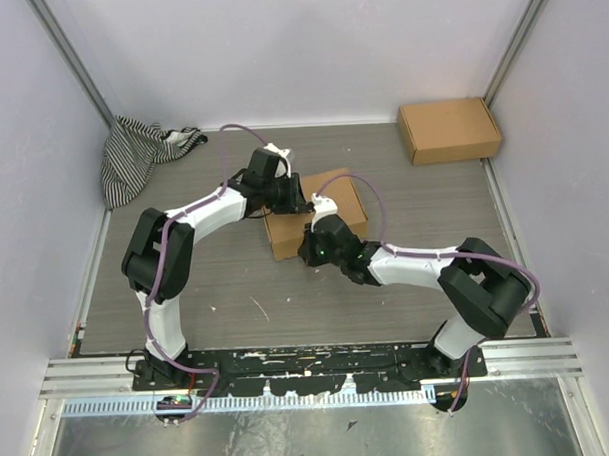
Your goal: Fold the paper box
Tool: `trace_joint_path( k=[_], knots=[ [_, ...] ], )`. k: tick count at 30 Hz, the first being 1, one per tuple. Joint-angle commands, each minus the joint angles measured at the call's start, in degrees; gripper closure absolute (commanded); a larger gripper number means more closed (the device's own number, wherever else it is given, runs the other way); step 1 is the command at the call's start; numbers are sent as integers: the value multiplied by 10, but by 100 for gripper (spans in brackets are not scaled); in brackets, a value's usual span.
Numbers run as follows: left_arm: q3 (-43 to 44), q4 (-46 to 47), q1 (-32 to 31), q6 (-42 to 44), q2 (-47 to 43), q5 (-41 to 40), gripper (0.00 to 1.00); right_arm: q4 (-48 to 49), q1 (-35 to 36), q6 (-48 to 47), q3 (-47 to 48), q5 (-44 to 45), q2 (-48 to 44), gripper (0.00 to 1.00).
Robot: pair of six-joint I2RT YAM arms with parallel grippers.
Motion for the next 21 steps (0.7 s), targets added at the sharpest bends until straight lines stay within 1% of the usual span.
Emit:
trace_joint_path(
  k=[1,7,10,12,15,18,21],
  knots=[
    [-11,-47,-6,14,29,22,59,21,12,1,46,-9,44,99],
    [-10,-60,-6,43,33,46,59,63,25,3,86,-21,132,99],
    [-5,-84,-5,59,38,47,59,126,28,0,75,-9,156,99],
    [-13,-85,-1,68,32,29,61,177,33,-4,59,11,168,99],
    [-20,-88,6,78,29,31,62,235,42,-7,40,25,181,99],
    [-16,-101,9,95,33,30,63,254,47,-13,36,32,191,99],
    [-11,-113,10,110,40,29,65,246,47,-21,43,49,199,99]
  ],
)
